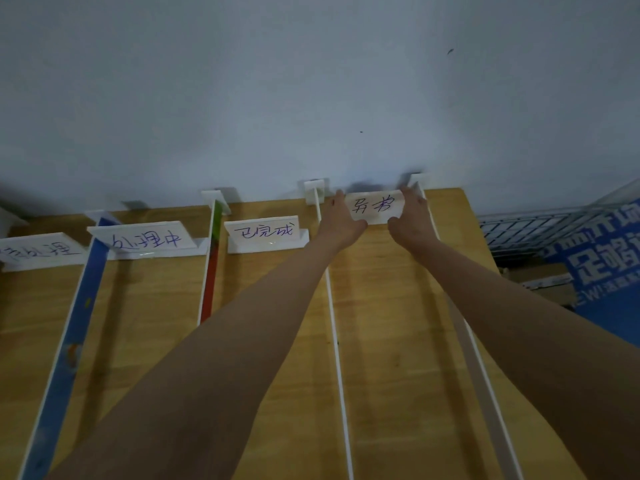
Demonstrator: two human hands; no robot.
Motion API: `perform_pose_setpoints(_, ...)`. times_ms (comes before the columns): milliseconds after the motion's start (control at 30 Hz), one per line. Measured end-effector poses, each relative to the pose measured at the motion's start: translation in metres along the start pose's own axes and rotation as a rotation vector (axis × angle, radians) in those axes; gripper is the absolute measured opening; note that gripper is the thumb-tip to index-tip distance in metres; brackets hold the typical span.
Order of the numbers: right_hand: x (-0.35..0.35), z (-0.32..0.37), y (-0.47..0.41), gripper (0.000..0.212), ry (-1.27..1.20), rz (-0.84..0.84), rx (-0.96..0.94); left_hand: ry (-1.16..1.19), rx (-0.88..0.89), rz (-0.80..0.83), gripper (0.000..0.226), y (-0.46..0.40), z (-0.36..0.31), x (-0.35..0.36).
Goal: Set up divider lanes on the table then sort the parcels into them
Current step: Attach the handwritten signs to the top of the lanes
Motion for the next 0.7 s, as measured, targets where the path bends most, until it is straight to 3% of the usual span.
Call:
perform_pose_setpoints(233, 0.001, 0.004, 0.009, 0.059, -0.024, -0.044, 0.032, -0.044, 0.046, 0.034, 0.076, 0.006, -0.009, 0.001)
perform_pose_setpoints(367, 0.034, 0.039, 0.02, 0.048, -0.097, -0.018, -0.011, -0.075, 0.095, -0.245, 0.067, 0.032, 0.003, -0.052)
perform_pose_setpoints(433, 0.057, 0.063, 0.028, 0.047, -0.13, 0.044, -0.048, -0.093, 0.028, -0.399, 0.066, 0.048, 0.026, -0.084)
perform_pose_setpoints(533, 0.089, 0.09, 0.043, 0.053, -0.133, 0.146, -0.088, -0.145, -0.123, -0.493, 0.075, 0.069, 0.065, -0.114)
perform_pose_setpoints(700, 0.122, 0.102, 0.05, 0.049, -0.068, 0.238, -0.1, -0.104, -0.32, -0.401, 0.077, 0.07, 0.116, -0.12)
Point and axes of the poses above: each hand's wrist, its own y-axis away from the middle knuckle, its own x-axis out of the palm, z = x × y, the point moved 6 cm from there along -y, towards the middle knuckle, and after that the axes turned 1 degree about -z, right-handed, at the moved point
